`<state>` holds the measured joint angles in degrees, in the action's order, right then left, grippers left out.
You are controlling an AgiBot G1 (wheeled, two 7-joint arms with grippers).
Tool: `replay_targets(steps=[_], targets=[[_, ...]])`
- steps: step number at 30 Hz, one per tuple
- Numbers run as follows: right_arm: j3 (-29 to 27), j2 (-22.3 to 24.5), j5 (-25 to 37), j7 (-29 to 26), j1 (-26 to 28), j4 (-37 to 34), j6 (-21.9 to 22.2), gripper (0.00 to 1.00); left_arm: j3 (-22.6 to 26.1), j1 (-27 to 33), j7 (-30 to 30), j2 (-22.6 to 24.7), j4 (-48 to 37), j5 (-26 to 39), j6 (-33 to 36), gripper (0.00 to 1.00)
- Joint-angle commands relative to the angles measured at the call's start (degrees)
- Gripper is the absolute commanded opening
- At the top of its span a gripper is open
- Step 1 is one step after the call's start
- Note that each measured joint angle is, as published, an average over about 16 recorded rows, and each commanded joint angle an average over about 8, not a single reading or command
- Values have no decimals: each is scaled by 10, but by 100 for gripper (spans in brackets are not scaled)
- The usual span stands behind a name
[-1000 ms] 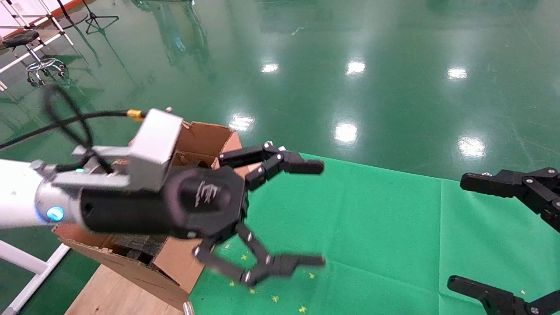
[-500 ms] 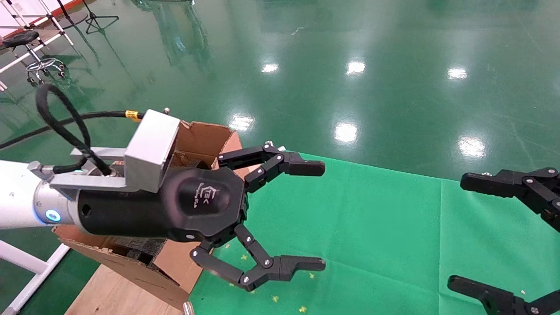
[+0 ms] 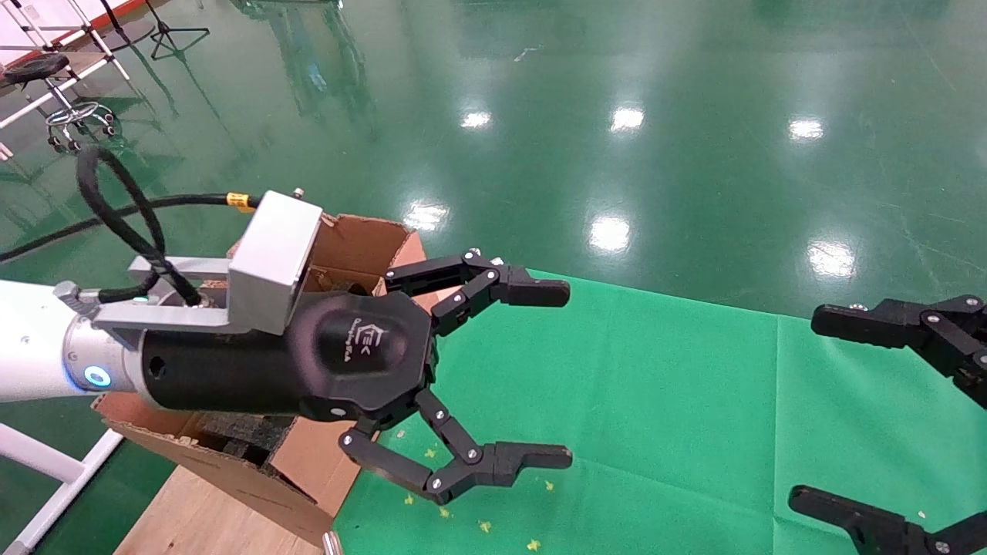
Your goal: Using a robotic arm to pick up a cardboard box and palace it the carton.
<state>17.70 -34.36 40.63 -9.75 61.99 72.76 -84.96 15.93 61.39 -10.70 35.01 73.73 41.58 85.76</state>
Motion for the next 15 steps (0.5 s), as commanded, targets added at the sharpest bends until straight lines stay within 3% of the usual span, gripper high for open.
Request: replay_targets(steps=[1,15], targets=[[0,0,0,0,0,0,0,100,0,0,0,0,0,1,0,100],[0,0,0,0,0,0,0,100,1,1,-1,0,-1,2,-1,100]])
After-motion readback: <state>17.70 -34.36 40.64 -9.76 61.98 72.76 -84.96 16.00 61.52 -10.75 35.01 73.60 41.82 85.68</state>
